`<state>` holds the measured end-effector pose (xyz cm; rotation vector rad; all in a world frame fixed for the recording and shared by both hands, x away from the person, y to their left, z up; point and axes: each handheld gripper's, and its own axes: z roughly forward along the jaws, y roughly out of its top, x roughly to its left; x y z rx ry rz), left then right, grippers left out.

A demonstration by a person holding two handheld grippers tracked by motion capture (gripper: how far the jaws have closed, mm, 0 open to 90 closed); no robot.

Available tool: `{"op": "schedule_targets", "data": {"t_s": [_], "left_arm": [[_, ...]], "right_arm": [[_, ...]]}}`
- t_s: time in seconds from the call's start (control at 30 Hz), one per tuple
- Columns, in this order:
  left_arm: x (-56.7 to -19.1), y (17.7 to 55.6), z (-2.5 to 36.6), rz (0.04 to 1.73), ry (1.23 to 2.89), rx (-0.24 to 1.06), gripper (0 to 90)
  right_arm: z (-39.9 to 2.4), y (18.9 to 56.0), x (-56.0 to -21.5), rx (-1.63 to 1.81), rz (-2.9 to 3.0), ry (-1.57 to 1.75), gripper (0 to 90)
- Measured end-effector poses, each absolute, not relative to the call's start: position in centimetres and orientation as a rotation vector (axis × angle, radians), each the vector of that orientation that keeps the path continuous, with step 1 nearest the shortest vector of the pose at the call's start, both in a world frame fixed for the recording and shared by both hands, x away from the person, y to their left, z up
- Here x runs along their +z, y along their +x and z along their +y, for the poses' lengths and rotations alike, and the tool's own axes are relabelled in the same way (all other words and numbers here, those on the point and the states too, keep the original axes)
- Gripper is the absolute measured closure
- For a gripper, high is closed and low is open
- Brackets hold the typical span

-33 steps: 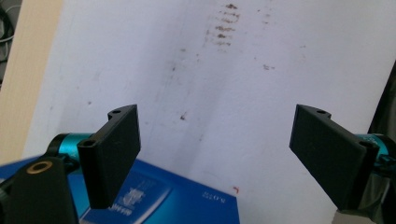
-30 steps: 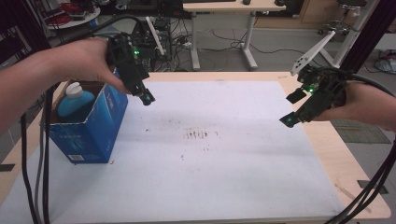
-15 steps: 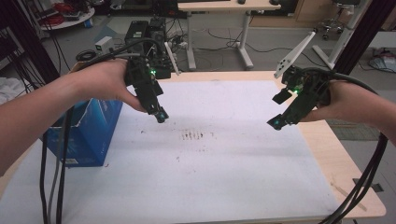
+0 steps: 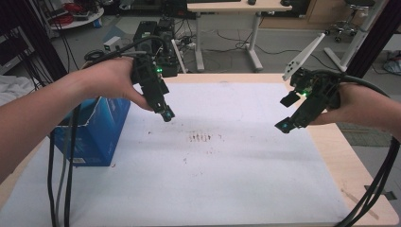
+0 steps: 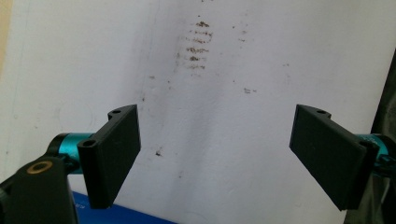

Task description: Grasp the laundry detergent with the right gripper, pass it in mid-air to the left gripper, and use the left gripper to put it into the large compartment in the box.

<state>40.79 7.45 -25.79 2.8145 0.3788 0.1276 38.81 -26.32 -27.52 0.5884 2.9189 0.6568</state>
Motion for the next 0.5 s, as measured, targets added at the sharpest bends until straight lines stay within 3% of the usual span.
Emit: {"op": "schedule_targets", "data": {"t_s": [0.5], "left_arm": [[-25.71,40.76,7.85,0.392,2.82,0.134,16.6]], "right_arm": [[-25.97,39.15,-27.73,0.659,2.931,0.57,13.6]]}}
